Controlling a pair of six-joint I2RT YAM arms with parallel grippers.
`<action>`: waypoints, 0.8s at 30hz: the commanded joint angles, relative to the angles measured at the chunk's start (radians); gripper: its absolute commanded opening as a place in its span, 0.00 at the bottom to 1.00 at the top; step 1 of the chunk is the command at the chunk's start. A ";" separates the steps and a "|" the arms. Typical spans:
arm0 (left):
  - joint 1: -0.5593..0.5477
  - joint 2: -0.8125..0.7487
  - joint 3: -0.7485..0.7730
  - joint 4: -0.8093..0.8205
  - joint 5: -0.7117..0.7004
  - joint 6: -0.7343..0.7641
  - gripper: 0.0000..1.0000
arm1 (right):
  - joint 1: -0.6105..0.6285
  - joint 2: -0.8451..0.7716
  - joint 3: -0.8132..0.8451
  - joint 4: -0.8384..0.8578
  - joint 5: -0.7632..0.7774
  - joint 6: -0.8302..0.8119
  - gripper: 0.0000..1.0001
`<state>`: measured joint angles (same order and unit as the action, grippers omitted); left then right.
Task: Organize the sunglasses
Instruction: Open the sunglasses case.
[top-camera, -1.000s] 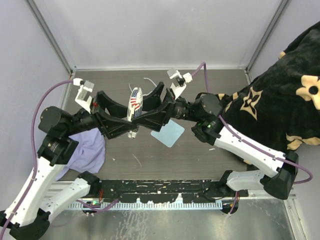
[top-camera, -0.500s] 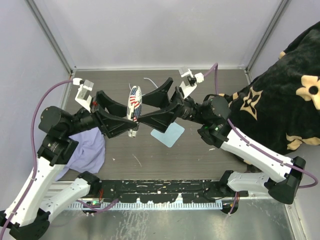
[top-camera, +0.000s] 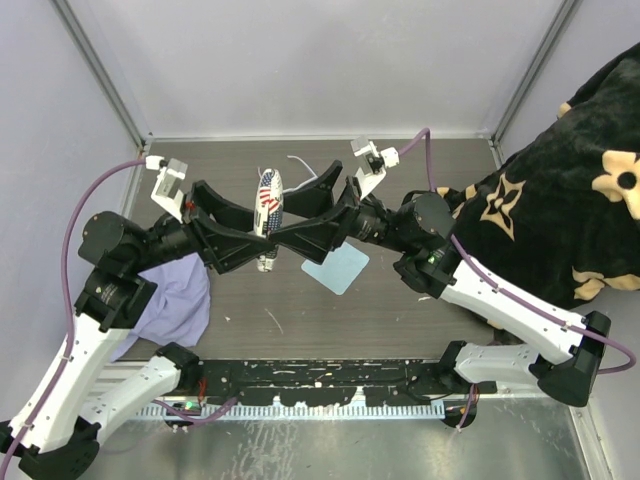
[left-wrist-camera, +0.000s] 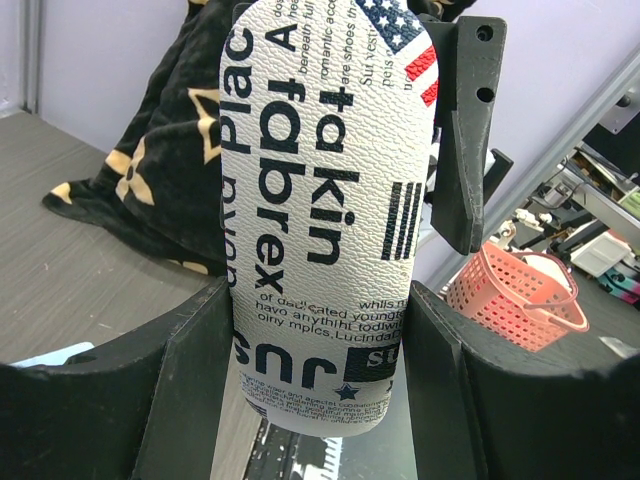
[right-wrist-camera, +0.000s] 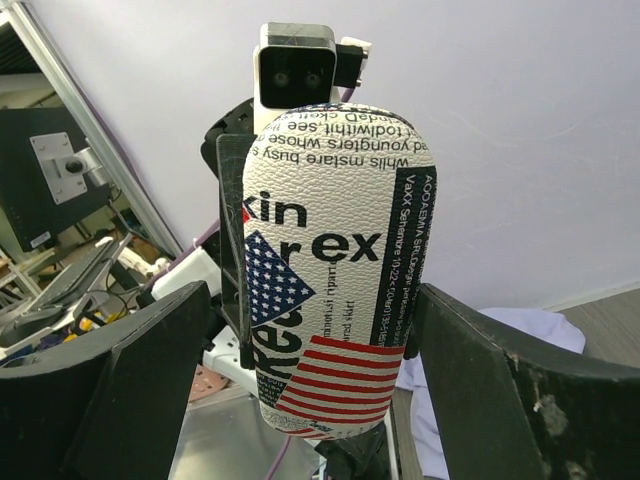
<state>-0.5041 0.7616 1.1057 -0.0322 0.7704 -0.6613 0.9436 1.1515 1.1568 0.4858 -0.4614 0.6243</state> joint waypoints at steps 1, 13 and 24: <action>-0.001 -0.010 0.025 0.036 -0.014 0.014 0.00 | 0.015 -0.009 0.013 0.033 0.012 -0.018 0.86; -0.001 -0.019 0.020 0.032 -0.025 0.014 0.00 | 0.021 -0.004 0.008 0.037 0.014 -0.017 0.65; -0.001 -0.020 0.031 0.014 -0.009 0.008 0.57 | 0.021 -0.006 0.023 -0.013 0.021 -0.058 0.13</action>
<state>-0.5068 0.7540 1.1057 -0.0448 0.7719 -0.6609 0.9554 1.1545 1.1564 0.4774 -0.4419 0.6067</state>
